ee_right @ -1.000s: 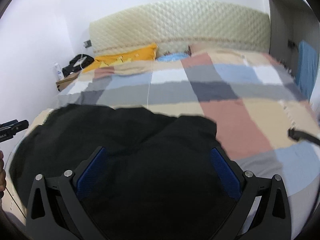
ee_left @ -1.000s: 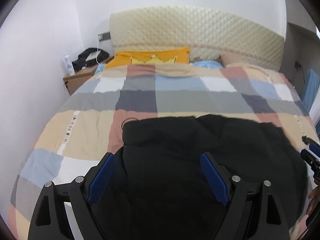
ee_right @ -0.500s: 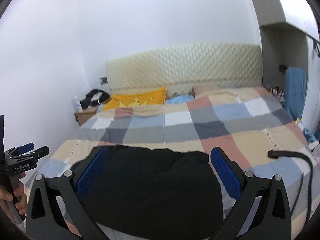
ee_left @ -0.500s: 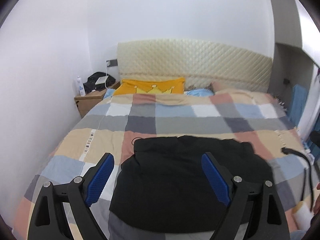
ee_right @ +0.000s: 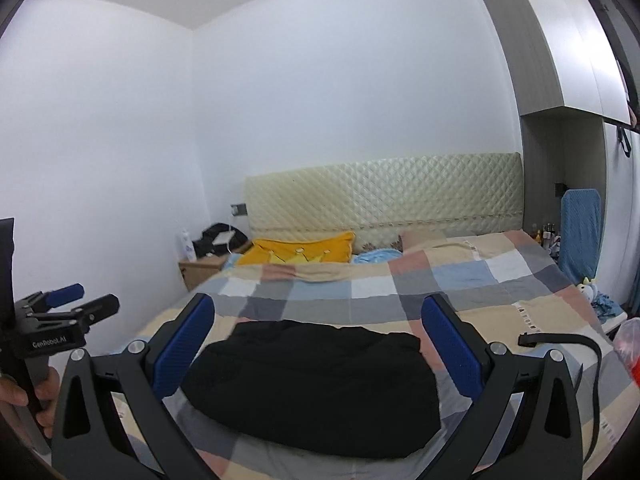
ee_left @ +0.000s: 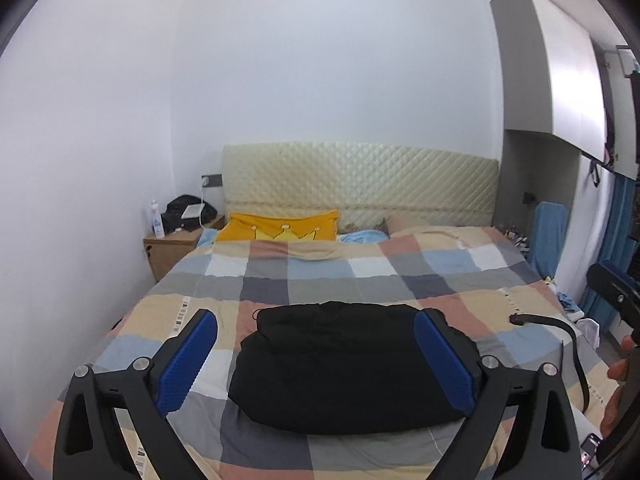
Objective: Fold large clothes
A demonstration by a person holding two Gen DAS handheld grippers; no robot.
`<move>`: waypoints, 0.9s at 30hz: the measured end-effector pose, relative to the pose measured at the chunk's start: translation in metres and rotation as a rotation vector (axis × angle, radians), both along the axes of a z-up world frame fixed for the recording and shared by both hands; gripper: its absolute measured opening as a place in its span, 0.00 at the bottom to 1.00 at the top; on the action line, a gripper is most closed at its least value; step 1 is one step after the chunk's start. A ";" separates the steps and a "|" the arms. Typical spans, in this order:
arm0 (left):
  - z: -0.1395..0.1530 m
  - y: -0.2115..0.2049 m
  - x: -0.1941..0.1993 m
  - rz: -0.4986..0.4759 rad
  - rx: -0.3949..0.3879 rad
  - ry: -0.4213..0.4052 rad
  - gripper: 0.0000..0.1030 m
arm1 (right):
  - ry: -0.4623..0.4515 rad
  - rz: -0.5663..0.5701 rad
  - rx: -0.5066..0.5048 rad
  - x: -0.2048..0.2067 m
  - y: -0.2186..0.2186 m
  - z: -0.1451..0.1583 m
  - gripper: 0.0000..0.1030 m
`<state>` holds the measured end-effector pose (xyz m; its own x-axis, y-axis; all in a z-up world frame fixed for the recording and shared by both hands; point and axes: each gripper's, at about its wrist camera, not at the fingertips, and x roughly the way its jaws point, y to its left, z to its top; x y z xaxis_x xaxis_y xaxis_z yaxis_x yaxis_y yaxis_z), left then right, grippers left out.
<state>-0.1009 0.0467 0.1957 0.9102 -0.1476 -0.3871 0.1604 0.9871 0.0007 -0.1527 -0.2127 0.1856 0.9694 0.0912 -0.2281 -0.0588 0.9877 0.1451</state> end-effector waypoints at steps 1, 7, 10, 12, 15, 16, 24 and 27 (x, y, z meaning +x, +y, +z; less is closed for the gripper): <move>0.001 0.001 -0.009 0.004 0.001 -0.012 0.97 | -0.004 0.005 0.005 -0.005 0.002 -0.001 1.00; -0.006 -0.012 -0.054 0.025 0.085 -0.075 0.99 | -0.013 0.015 0.001 -0.034 0.017 -0.012 1.00; -0.013 -0.017 -0.063 0.005 0.085 -0.064 0.99 | -0.005 0.004 0.005 -0.041 0.021 -0.021 1.00; -0.021 -0.020 -0.068 -0.009 0.079 -0.053 0.99 | 0.004 -0.006 0.011 -0.046 0.021 -0.028 1.00; -0.032 -0.022 -0.068 -0.021 0.070 -0.030 0.99 | 0.022 -0.023 0.008 -0.049 0.022 -0.040 1.00; -0.036 -0.023 -0.068 -0.025 0.060 -0.021 0.99 | 0.028 -0.026 0.007 -0.050 0.024 -0.045 1.00; -0.076 -0.030 -0.051 -0.036 0.072 0.068 0.99 | 0.089 -0.050 -0.020 -0.055 0.026 -0.083 1.00; -0.091 -0.032 -0.040 -0.035 0.071 0.108 0.99 | 0.110 -0.057 -0.014 -0.054 0.026 -0.097 1.00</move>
